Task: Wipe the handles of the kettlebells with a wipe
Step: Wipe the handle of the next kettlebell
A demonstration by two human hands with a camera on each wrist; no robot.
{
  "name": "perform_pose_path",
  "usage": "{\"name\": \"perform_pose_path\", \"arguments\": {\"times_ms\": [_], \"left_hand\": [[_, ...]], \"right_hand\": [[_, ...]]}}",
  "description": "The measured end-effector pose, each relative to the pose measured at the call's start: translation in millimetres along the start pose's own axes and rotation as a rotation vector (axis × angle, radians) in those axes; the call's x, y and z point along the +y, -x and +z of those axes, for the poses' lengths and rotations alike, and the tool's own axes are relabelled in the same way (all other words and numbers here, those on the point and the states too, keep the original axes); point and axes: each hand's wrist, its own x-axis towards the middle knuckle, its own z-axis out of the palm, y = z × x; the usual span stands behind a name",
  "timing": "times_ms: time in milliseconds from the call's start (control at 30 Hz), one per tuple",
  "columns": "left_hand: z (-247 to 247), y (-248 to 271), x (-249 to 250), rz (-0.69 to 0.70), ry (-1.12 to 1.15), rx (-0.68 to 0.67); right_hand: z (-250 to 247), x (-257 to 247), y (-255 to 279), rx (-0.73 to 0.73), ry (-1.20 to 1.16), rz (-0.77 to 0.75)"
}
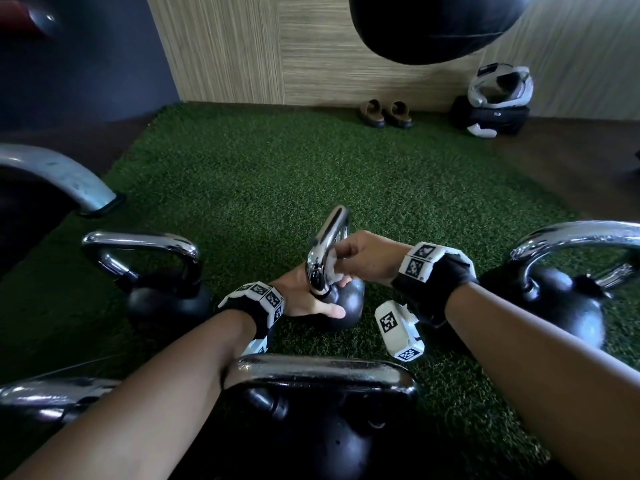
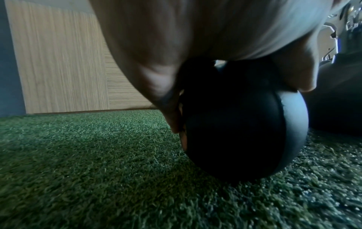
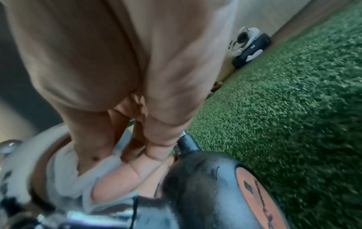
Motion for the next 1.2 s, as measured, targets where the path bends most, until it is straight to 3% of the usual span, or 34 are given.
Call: {"name": "perform_pose_path", "arguments": {"times_ms": [100, 233, 400, 567, 633, 733, 800, 867, 967, 1033, 1133, 1200], "left_hand": [[6, 4, -1, -0.052, 0.043, 0.006], [7, 3, 1, -0.018, -0.018, 0.071], [8, 3, 1, -0.001, 0.004, 0.074], [9, 0, -4, -0.048, 0.035, 0.091], [9, 0, -4, -0.053, 0.040, 0.106], [9, 3, -4, -0.057, -0.011, 0.094], [8, 3, -1, -0.050, -0.021, 0.088], [7, 2, 2, -0.035, -0.007, 0.088], [4, 2, 7, -0.047, -0.005, 0.081], [4, 3, 7, -0.050, -0.032, 0.087], [7, 5, 4, -0.081, -0.039, 0.095], [11, 6, 1, -0.106, -0.021, 0.106]], "right_hand": [[4, 1, 2, 0.061, -0.320, 0.063], [-6, 8, -5, 0.196, -0.692, 0.144], [7, 13, -2, 0.071, -0.764, 0.140], [1, 16, -13, 0.315, -1.050, 0.084], [2, 21, -13, 0.315, -1.118, 0.064], [5, 20, -2, 0.156, -0.981, 0.025], [6, 19, 1, 0.145, -0.889, 0.010], [7, 16, -2, 0.242, -0.893, 0.012], [2, 16, -10, 0.517, -0.964, 0.007], [-3, 16, -11, 0.594, -0.922, -0.016], [-3, 17, -10, 0.623, -0.702, -0.024], [1, 18, -13, 0.746, -0.453, -0.004]]}}
